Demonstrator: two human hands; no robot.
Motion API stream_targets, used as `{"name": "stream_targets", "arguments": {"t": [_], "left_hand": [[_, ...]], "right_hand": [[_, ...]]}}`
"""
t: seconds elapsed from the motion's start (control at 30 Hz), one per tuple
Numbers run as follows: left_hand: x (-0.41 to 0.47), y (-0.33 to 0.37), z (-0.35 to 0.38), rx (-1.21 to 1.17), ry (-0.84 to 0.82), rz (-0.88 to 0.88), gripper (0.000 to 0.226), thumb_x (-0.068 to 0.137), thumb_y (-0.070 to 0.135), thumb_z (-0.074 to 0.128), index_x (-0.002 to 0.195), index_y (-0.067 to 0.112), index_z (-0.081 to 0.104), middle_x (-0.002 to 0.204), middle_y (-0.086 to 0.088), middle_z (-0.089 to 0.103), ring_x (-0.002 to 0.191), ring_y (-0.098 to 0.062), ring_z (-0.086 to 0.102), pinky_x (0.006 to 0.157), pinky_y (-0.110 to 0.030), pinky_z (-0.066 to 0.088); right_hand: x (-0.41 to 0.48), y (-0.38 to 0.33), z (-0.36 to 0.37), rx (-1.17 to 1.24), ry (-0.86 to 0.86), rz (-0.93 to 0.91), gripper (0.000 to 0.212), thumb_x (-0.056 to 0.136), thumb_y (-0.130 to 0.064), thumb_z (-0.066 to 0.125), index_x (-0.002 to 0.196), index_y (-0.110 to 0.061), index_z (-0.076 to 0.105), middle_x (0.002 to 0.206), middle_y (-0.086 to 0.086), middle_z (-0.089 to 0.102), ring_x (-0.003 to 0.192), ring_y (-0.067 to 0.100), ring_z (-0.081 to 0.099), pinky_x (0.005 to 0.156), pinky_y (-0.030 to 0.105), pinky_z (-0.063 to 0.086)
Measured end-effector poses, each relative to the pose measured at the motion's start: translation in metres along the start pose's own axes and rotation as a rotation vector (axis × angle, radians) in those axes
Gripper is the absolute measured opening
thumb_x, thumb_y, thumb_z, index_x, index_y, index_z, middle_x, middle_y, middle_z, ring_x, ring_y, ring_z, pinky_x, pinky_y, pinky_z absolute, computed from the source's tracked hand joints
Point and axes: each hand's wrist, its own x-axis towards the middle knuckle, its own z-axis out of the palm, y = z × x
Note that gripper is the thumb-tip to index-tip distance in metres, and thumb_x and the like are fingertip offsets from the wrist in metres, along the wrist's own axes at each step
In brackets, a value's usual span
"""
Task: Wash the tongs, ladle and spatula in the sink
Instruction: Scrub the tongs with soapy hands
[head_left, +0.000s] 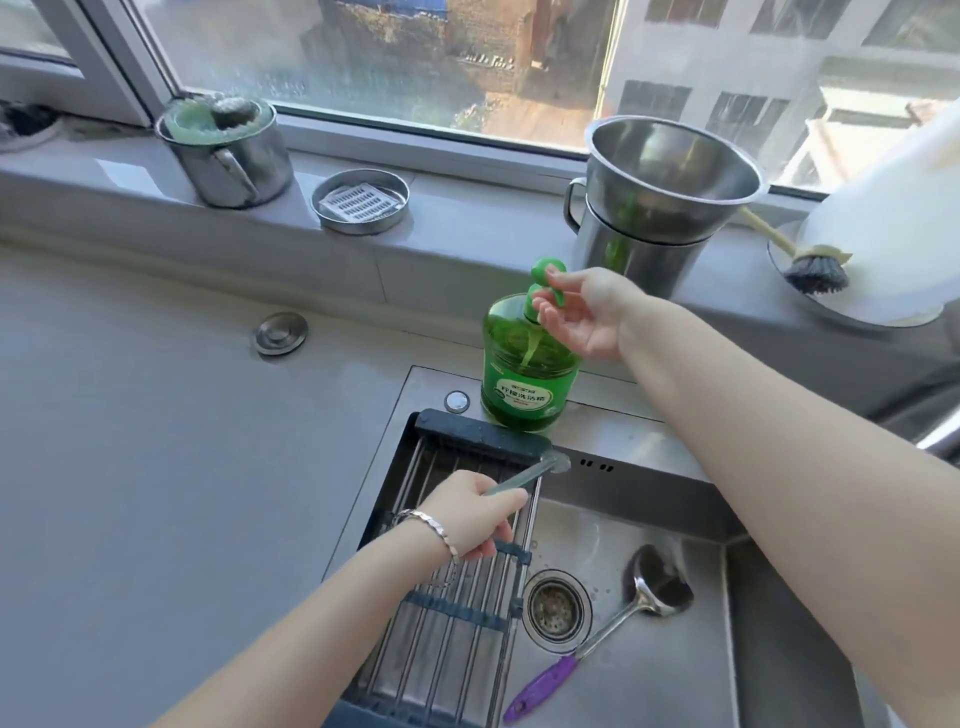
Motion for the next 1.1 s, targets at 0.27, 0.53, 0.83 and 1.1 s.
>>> {"name": "stream_targets", "arguments": {"t": [0.27,0.53,0.83,1.1], "left_hand": [[0.004,-0.001,0.003,-0.08,0.048,0.056,0.032,0.092,0.031,0.051,0.068,0.011,0.053,0.056,0.003,0.053,0.036,-0.002,0.047,0.041,-0.012,0.041],[-0.012,0.002,0.008,-0.067,0.055,0.083,0.034,0.093,0.031,0.05,0.064,0.012,0.05,0.057,0.001,0.05,0.04,-0.004,0.048,0.045,-0.015,0.042],[-0.034,0.017,0.027,-0.054,0.096,0.172,0.021,0.085,0.02,0.059,0.069,0.007,0.055,0.049,-0.001,0.045,0.035,-0.006,0.041,0.045,-0.018,0.037],[-0.059,0.035,0.06,-0.176,-0.035,0.297,0.013,0.065,0.019,0.054,0.054,0.011,0.052,0.043,0.003,0.047,0.037,-0.008,0.043,0.041,-0.017,0.038]], "right_hand": [[0.006,0.005,0.0,0.092,0.012,0.033,0.027,0.092,-0.023,0.056,0.074,-0.003,0.056,0.064,0.004,0.05,0.03,0.01,0.052,0.033,0.015,0.045],[0.005,0.012,0.006,0.139,0.031,0.065,0.027,0.088,-0.03,0.061,0.081,-0.005,0.055,0.07,0.002,0.052,0.029,0.009,0.053,0.029,0.015,0.041],[-0.078,0.082,-0.02,-0.017,0.071,-0.329,0.041,0.101,-0.024,0.035,0.081,0.0,0.061,0.079,0.012,0.065,0.07,0.021,0.066,0.061,0.021,0.058],[-0.122,0.164,-0.114,-1.418,0.082,-1.043,0.073,0.095,-0.058,0.016,0.138,-0.004,0.041,0.142,0.008,0.045,0.138,0.009,0.022,0.115,0.027,0.011]]}}
